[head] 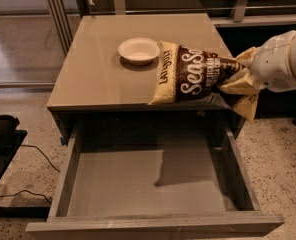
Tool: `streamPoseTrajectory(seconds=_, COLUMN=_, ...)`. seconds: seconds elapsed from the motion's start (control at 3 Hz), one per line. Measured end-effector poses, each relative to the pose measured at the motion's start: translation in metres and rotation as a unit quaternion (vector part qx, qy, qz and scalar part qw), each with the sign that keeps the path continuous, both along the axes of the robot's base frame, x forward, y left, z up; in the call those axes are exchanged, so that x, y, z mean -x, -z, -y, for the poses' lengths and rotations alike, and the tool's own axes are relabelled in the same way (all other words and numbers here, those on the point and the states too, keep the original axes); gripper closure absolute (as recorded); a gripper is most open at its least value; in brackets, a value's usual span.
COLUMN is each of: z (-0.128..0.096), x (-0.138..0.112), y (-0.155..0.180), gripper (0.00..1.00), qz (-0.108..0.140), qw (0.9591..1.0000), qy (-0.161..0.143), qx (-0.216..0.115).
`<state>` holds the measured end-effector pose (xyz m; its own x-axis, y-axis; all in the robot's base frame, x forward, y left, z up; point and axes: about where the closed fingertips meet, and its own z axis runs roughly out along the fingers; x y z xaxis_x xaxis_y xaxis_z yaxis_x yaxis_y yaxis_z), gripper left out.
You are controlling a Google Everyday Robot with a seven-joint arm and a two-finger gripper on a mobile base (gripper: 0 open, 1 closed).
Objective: Pick brown chip bag from top drawer and place on counter
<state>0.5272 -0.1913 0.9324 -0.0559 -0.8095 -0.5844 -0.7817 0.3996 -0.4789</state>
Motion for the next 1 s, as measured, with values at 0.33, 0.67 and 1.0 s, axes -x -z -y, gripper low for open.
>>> streamPoseTrajectory(seconds=0.33, z=0.030, x=-0.045, y=-0.017, gripper=1.00, qz=0.021, qw=0.9984, qy=0.051, qx=-0.013)
streamPoseTrajectory(seconds=0.67, z=0.045, x=-0.087, y=-0.016, gripper=1.00, qz=0.039, qw=0.9934, qy=0.099, qx=-0.043)
streamPoseTrajectory(seconds=1.0, z=0.048, x=-0.121, y=-0.008, gripper=1.00, qz=0.060, qw=0.9863, qy=0.131, qx=-0.080)
